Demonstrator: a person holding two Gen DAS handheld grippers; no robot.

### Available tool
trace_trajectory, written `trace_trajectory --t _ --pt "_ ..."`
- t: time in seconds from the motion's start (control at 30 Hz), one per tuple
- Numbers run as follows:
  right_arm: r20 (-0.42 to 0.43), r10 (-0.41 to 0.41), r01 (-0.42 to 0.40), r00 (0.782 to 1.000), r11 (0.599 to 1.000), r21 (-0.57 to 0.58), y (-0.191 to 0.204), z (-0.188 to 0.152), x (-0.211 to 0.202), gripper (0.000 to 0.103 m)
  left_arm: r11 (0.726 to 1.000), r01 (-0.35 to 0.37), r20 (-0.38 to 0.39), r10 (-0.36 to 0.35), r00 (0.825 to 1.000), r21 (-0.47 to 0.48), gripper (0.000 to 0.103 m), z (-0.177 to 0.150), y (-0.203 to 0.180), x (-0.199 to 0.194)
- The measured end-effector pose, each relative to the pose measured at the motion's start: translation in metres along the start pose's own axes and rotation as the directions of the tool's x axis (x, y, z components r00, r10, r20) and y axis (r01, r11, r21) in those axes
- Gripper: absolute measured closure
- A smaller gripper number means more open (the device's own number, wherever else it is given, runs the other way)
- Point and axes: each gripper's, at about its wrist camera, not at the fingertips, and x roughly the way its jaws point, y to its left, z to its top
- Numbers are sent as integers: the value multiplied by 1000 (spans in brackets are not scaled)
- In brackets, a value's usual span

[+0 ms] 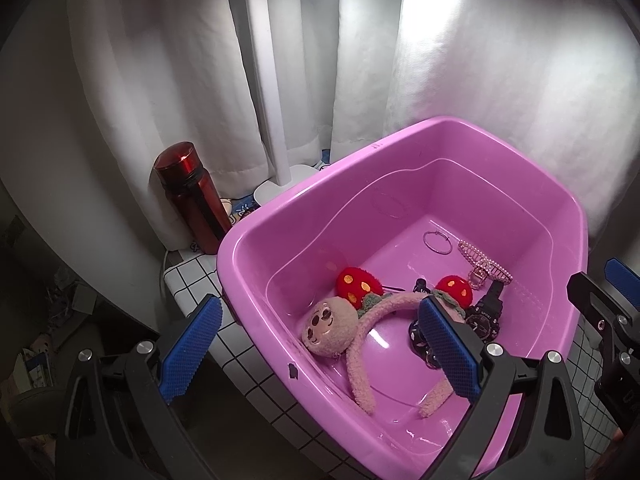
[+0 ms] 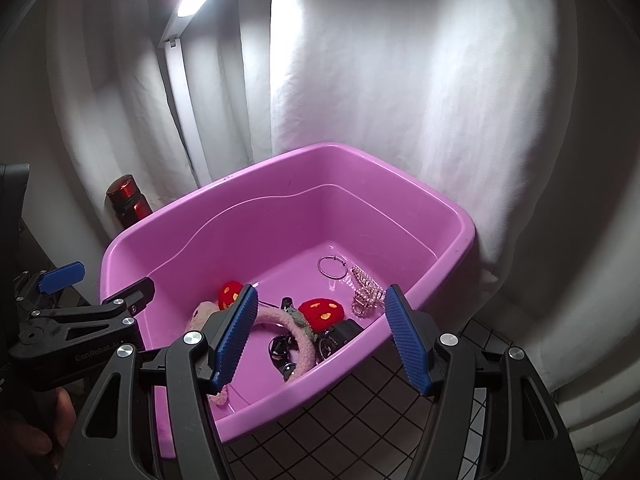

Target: Organize jewelry

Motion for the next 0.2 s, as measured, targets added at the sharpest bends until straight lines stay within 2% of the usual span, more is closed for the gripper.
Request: trace_trajectory --t 0.2 --pt "1 -1 1 1000 1000 -1 1 0 0 40 1000 -5 -16 5 1000 6 6 0 1 2"
